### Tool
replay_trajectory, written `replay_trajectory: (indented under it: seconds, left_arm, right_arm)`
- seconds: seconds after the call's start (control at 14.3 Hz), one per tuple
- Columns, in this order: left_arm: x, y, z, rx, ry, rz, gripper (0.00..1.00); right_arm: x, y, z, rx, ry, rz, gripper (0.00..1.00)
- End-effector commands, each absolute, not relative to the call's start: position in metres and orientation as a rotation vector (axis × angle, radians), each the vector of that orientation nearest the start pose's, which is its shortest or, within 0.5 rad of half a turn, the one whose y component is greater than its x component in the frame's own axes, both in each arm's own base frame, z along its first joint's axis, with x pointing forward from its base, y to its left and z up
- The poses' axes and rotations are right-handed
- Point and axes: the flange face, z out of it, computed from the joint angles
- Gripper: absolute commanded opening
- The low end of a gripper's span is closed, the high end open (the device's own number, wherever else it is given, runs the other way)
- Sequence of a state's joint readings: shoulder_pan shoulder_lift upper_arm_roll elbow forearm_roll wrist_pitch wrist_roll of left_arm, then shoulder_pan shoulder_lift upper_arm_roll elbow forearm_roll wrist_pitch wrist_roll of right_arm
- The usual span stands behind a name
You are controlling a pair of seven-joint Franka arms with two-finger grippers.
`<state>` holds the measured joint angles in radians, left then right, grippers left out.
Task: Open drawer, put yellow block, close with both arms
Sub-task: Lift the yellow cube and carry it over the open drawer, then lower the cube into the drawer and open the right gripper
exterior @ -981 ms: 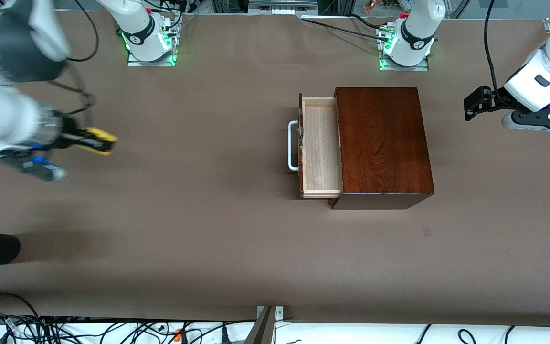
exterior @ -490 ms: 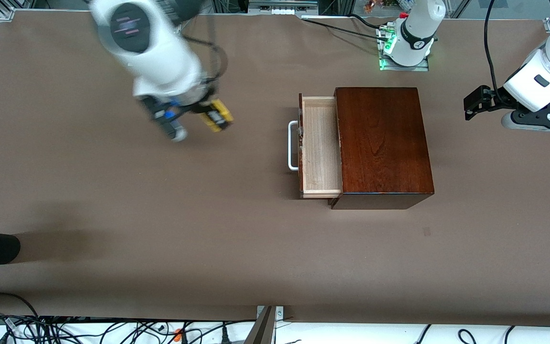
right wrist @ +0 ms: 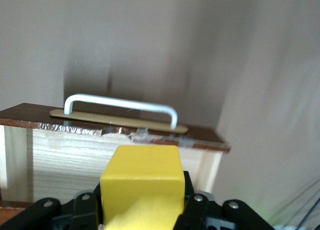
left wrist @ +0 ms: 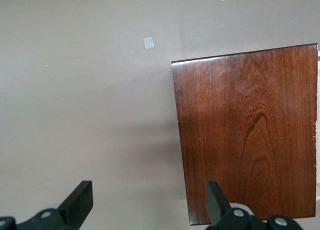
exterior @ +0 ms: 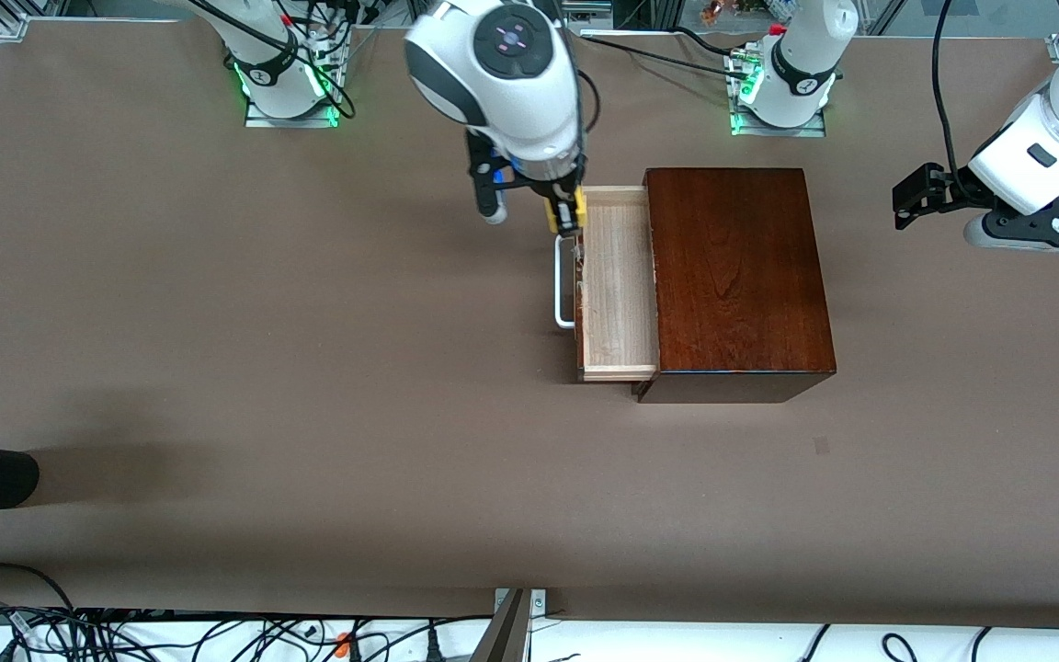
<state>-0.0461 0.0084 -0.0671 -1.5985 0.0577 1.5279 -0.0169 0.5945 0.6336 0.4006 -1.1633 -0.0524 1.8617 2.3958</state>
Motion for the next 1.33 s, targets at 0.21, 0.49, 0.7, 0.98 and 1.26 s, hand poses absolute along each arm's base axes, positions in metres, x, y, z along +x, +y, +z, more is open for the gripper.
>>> replay_trajectory:
  seconds: [0.21, 0.49, 0.7, 0.98, 1.26]
  left_arm:
    - [0.549, -0.059, 0.611, -3.097, 0.148, 0.118, 1.0]
    - [0.549, -0.058, 0.611, -3.096, 0.146, 0.127, 1.0]
    - [0.549, -0.058, 0.611, -3.096, 0.146, 0.127, 1.0]
    - [0.548, -0.059, 0.611, -3.096, 0.148, 0.127, 1.0]
    - [0.548, -0.058, 0.61, -3.095, 0.146, 0.139, 1.0]
  right_arm:
    - [0.478, 0.614, 0.388, -2.093, 2.135, 0.203, 0.0]
    - [0.478, 0.627, 0.353, -2.053, 2.134, 0.21, 0.0]
    - [0.475, 0.632, 0.332, -2.061, 2.135, 0.215, 0.0]
    - [0.476, 0.63, 0.321, -2.075, 2.138, 0.216, 1.0]
    - [0.487, 0.615, 0.338, -2.097, 2.174, 0.21, 1.0]
